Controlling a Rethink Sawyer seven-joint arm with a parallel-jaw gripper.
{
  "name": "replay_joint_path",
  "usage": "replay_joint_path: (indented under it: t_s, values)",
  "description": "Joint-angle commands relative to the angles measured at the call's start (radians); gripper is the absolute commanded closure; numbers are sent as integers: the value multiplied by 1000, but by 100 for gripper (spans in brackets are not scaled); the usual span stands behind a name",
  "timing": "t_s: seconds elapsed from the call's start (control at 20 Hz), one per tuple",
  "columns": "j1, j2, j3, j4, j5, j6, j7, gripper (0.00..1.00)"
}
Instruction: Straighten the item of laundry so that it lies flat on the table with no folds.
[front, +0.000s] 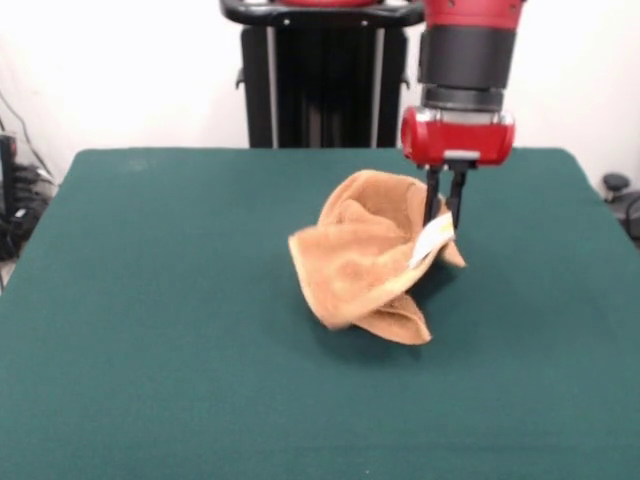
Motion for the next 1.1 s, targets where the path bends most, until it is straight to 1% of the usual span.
replay_joint_path:
  t_s: [0.05,0.1,0.15,0.3,0.4,0.45,0.55,0.6,0.7,0.8,0.85,0.95,1.0,1.05,1.1]
  values:
    - [-115,-175,229,79,4,77,172,100]
    - [-137,-198,259,100,-5,64,176,100]
    - [-138,-204,263,103,-5,64,176,100]
    - [-85,-189,205,73,8,56,181,100]
    - [-68,-193,188,58,22,69,184,100]
    - [-66,-197,189,55,26,63,190,100]
    - [-39,-200,160,38,37,38,203,100]
    - [21,-189,87,6,47,-9,207,100]
    - [111,-160,-25,-46,81,-69,203,100]
    - [135,-149,-57,-74,100,-89,203,100]
    - [133,-153,-58,-77,101,-94,204,100]
    - [69,-198,6,-54,69,-97,212,100]
    - [12,-243,69,-20,37,-119,230,100]
    - [-20,-266,108,-5,19,-128,241,100]
    - [-67,-306,171,22,-1,-148,273,100]
